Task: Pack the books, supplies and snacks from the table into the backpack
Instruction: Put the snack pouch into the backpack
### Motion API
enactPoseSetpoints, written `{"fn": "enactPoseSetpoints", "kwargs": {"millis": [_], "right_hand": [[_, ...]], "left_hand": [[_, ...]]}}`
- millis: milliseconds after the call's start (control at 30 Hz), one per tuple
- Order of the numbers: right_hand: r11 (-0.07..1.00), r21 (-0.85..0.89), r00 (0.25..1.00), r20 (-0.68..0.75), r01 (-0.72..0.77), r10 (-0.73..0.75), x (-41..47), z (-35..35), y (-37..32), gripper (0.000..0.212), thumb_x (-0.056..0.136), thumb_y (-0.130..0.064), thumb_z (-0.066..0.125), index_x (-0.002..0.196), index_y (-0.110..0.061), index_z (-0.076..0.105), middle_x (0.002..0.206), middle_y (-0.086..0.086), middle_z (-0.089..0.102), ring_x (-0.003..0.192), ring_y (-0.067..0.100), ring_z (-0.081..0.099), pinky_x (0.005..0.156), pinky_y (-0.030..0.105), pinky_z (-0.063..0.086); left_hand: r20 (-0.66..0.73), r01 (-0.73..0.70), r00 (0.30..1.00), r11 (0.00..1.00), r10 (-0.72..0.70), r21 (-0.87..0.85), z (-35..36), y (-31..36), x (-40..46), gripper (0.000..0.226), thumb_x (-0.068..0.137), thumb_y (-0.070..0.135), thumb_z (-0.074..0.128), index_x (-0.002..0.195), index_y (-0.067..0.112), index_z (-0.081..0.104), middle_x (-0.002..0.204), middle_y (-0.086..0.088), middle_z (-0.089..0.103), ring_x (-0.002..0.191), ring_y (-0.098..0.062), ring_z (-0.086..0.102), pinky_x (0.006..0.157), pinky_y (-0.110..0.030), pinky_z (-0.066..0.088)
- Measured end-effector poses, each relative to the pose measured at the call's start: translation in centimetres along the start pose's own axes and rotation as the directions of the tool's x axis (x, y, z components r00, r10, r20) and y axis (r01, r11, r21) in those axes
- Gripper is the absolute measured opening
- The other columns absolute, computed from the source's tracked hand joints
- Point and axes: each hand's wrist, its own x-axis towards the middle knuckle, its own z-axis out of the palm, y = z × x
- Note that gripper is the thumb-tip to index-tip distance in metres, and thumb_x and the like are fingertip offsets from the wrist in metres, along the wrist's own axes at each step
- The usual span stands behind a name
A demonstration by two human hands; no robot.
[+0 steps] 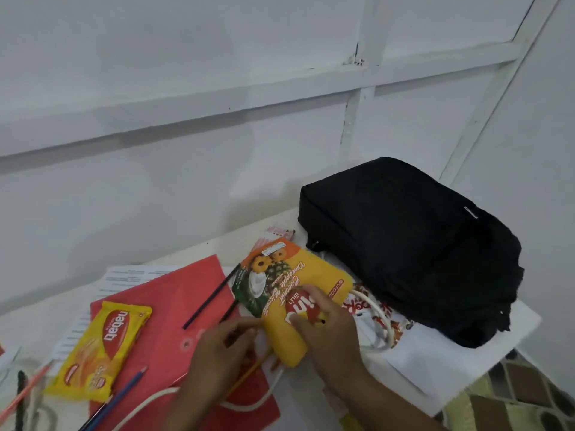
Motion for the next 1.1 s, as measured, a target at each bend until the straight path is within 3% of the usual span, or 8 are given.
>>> {"fn": "enactPoseSetpoints", "kwargs": {"millis": [200,467,733,833,900,967,1033,1100], "right_hand": [[0.994,0.039,0.991,-0.101,0.097,-0.093,-1.6,-5.8,-3.1,0.050,0.089,-0.007,0.071,0.110,-0.050,0.058,0.095,-0.050,0.059,0.097,-0.023,0.056,0.073,0.001,0.047],[0.959,0.219,0.892,-0.447,0.180,-0.065,-2.5,-17.3,-3.4,0.050,0.082,0.001,0.075,0.112,-0.039,0.069,0.100,-0.031,0.070,0.096,-0.003,0.068,0.071,0.016,0.057],[0.941,0.262,0.736,-0.677,0.212,0.023,-4.9,-30.1,-1.6,0.049,0.082,-0.001,0.074,0.115,-0.037,0.069,0.091,-0.034,0.070,0.088,-0.007,0.068,0.063,0.016,0.058],[0.942,0.263,0.695,-0.717,0.207,0.047,-5.9,-34.3,-0.6,0.049,0.082,-0.002,0.075,0.115,-0.038,0.069,0.093,-0.025,0.070,0.084,-0.008,0.068,0.062,0.015,0.058],[0.939,0.273,0.685,-0.726,0.209,0.059,-6.3,-36.5,0.0,0.049,0.082,-0.001,0.075,0.115,-0.036,0.070,0.092,-0.025,0.069,0.082,-0.008,0.068,0.062,0.016,0.058],[0.936,0.286,0.692,-0.718,0.205,0.068,-6.5,-38.4,0.6,0.049,0.081,0.000,0.075,0.116,-0.035,0.070,0.092,-0.023,0.070,0.082,-0.007,0.069,0.059,0.015,0.057],[0.937,0.294,0.719,-0.691,0.187,0.073,-6.6,-39.9,1.2,0.049,0.081,-0.001,0.075,0.114,-0.036,0.070,0.089,-0.022,0.072,0.082,-0.007,0.069,0.057,0.014,0.055],[0.932,0.311,0.754,-0.653,0.184,0.069,-6.6,-41.1,1.7,0.049,0.081,-0.001,0.076,0.112,-0.039,0.069,0.087,-0.029,0.072,0.084,-0.008,0.068,0.058,0.014,0.055]], "left_hand": [[-0.086,-0.043,0.995,0.999,0.042,-0.008,0.9,1.6,0.4,0.029,0.092,0.004,0.066,0.090,0.031,0.074,0.084,0.008,0.073,0.065,-0.004,0.065,0.062,-0.018,0.052],[0.039,-0.295,0.955,0.949,0.292,0.111,10.1,9.4,1.2,0.024,0.091,0.010,0.068,0.094,0.033,0.072,0.081,0.015,0.071,0.077,-0.005,0.066,0.062,-0.023,0.054],[0.269,-0.682,0.728,0.706,0.631,0.189,22.7,15.7,0.8,0.027,0.086,0.003,0.072,0.101,0.025,0.074,0.089,0.014,0.070,0.076,-0.006,0.065,0.067,-0.020,0.052],[0.441,-0.661,0.714,0.731,0.543,0.171,27.2,16.8,0.7,0.027,0.087,0.014,0.074,0.111,0.026,0.073,0.101,0.017,0.070,0.083,-0.005,0.066,0.078,-0.024,0.056],[0.543,-0.628,0.725,0.730,0.423,0.270,29.8,16.5,0.8,0.034,0.090,0.031,0.071,0.123,0.031,0.067,0.128,0.015,0.062,0.111,-0.001,0.058,0.103,-0.028,0.048],[0.562,-0.614,0.756,0.663,0.336,0.429,31.9,15.7,1.2,0.044,0.094,0.047,0.060,0.137,0.035,0.056,0.157,0.008,0.033,0.147,-0.013,0.026,0.123,-0.037,0.023],[0.534,-0.571,0.801,0.612,0.270,0.547,33.2,15.1,1.6,0.050,0.097,0.057,0.047,0.144,0.040,0.045,0.166,0.005,0.007,0.153,-0.021,-0.004,0.123,-0.048,0.008],[0.501,-0.523,0.837,0.595,0.222,0.610,33.8,14.7,1.9,0.058,0.097,0.061,0.039,0.151,0.039,0.034,0.167,0.004,-0.002,0.153,-0.025,-0.011,0.123,-0.049,0.008]]}}
